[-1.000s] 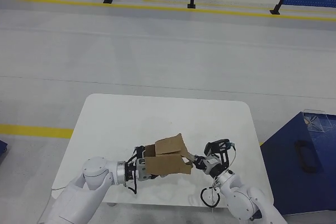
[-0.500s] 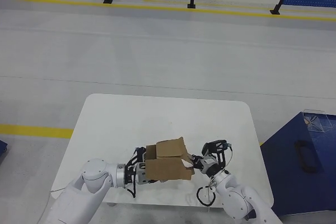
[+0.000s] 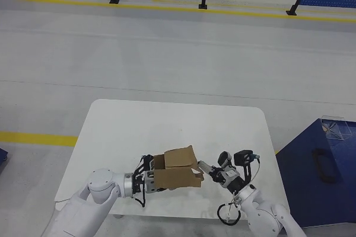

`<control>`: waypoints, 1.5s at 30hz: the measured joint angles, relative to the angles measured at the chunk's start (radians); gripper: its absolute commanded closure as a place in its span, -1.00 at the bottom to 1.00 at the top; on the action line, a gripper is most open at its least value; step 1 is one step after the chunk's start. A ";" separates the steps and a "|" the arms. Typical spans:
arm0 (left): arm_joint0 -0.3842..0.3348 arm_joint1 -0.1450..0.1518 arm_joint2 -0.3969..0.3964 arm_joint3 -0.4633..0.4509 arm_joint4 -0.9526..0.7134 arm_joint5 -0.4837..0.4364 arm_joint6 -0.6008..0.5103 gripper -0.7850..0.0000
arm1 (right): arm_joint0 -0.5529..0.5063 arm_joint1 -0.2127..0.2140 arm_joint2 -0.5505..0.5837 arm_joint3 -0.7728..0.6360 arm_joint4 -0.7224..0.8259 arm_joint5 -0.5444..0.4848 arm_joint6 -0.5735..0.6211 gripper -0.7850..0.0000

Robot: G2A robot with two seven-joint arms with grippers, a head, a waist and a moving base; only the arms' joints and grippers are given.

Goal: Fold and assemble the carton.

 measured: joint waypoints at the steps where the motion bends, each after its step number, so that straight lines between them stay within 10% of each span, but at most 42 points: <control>1: 0.001 0.000 0.002 0.001 0.005 -0.011 0.002 1.00 | 0.003 -0.001 -0.008 0.004 -0.015 0.005 0.002 -1.00; 45: 0.054 0.003 -0.011 -0.033 0.065 -0.088 0.091 1.00 | 0.019 -0.026 -0.062 0.050 -0.033 0.022 0.013 -1.00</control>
